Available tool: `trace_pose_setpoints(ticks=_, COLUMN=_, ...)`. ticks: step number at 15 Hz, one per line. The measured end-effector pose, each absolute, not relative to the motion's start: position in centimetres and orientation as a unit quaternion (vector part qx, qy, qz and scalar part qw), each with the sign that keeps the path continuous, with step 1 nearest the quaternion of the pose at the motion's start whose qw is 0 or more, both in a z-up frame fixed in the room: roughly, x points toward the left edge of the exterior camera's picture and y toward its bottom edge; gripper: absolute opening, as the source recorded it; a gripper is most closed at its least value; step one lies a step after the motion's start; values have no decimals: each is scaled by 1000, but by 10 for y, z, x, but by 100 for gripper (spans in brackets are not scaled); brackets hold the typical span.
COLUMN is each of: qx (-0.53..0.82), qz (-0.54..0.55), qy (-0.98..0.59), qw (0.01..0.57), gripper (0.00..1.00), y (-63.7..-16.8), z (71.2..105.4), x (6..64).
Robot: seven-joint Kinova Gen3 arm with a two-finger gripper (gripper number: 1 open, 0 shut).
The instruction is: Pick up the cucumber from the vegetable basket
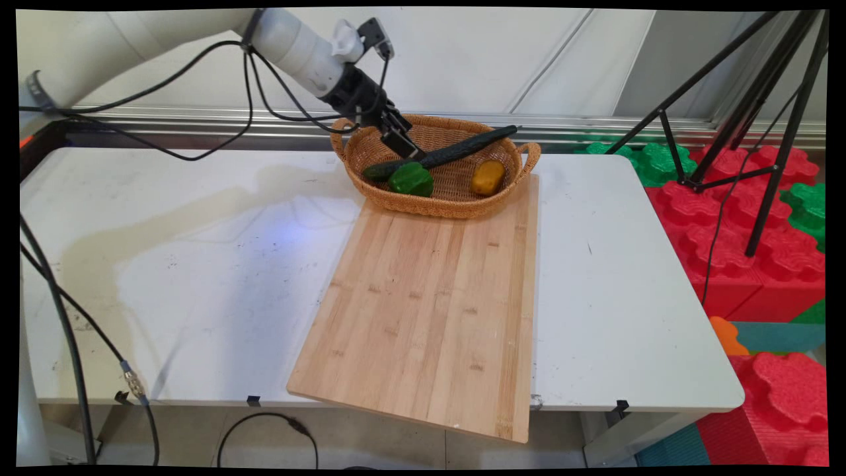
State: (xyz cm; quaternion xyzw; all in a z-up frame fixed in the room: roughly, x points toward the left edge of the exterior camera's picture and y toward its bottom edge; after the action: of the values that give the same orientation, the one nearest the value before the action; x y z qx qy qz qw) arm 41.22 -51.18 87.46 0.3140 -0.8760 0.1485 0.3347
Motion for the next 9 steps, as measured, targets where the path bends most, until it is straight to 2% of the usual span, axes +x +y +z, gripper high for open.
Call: trace_pose_setpoints(ticks=9, qx=316, qz=153, qy=-880, qw=321, gripper=100, y=-557, z=840, x=398)
